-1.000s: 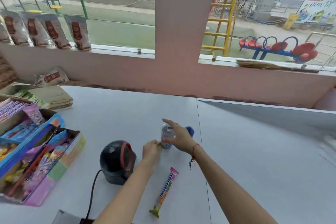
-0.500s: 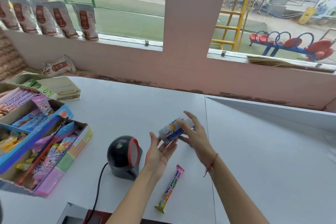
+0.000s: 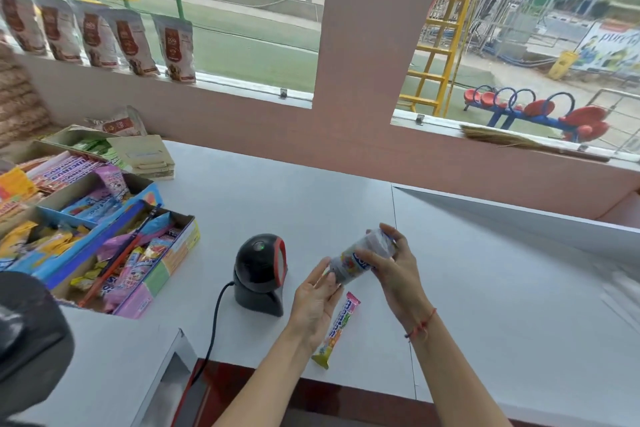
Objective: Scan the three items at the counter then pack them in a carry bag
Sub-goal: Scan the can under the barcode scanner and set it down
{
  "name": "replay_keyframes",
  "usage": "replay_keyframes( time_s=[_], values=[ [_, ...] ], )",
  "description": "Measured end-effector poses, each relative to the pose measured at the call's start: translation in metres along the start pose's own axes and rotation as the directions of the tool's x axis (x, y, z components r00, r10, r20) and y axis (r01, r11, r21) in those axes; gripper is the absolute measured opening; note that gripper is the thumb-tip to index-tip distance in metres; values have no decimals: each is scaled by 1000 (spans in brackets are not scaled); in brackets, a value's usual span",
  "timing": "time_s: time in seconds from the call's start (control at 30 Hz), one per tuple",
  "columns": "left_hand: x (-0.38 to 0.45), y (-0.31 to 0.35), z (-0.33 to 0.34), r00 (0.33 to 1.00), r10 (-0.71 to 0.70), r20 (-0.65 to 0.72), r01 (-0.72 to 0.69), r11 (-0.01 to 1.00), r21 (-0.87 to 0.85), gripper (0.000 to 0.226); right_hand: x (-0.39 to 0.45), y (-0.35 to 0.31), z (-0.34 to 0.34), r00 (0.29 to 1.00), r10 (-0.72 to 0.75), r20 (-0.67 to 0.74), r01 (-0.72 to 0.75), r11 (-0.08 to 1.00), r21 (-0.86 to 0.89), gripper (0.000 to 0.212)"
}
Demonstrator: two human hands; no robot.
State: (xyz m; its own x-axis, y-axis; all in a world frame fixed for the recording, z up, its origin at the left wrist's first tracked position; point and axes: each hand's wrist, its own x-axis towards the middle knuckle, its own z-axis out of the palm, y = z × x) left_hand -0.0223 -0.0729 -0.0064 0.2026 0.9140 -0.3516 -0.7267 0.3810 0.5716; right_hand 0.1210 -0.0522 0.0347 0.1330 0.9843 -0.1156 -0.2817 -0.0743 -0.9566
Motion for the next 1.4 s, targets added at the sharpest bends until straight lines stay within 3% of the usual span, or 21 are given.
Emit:
replay_keyframes(
  time_s=[0.1, 0.23, 0.5, 0.6, 0.7, 0.93, 1.07, 1.17, 1.23, 1.3, 1.37, 1.4],
  values=[
    [-6, -2, 0, 1000, -23, -4, 23, 1000, 11, 40, -2, -2, 5, 997, -15, 79, 14, 1000, 12, 51],
    [-10, -4, -2, 999, 6, -45, -8, 998, -56, 42, -4, -8, 11, 985, -31, 171, 50, 993, -106, 58],
    [-13, -5, -9, 986, 92, -142, -112, 983, -145, 44, -6, -18, 12, 923, 77, 377, 42, 954, -297, 70],
    [-14, -4, -11, 982, 108, -156, -132, 979, -154, 44, -8, -23, 17, 931, 81, 356, 50, 937, -346, 55],
    [-14, -3, -8, 981, 109, -158, -140, 970, -199, 48, -8, -22, 24, 963, -12, 271, 117, 919, -376, 54],
    [-12, -3, -8, 968, 107, -226, -169, 947, -274, 53, -8, -10, 55, 945, -250, 211, 327, 700, -635, 66],
    [-6, -8, -11, 966, 94, -242, -143, 971, -194, 50, 0, -5, 50, 937, -275, 214, 346, 663, -664, 64],
    [5, -11, -6, 960, 89, -264, -43, 984, 173, 43, 17, -4, 46, 935, -322, 148, 313, 555, -771, 63],
    [8, -14, -3, 934, 153, -322, 65, 814, 577, 41, 30, -3, 44, 947, -289, 140, 265, 457, -849, 63],
    [7, -16, -3, 917, 290, -274, 129, 435, 891, 31, 42, 2, 40, 963, -207, 173, 238, 348, -907, 62],
    [2, -18, -4, 945, 290, -151, 135, 74, 988, 35, 49, 6, 37, 969, -150, 195, 228, 256, -939, 61],
    [-1, -19, -4, 963, 240, -122, 140, -59, 988, 43, 50, 7, 37, 969, -134, 207, 233, 224, -946, 60]
  ],
)
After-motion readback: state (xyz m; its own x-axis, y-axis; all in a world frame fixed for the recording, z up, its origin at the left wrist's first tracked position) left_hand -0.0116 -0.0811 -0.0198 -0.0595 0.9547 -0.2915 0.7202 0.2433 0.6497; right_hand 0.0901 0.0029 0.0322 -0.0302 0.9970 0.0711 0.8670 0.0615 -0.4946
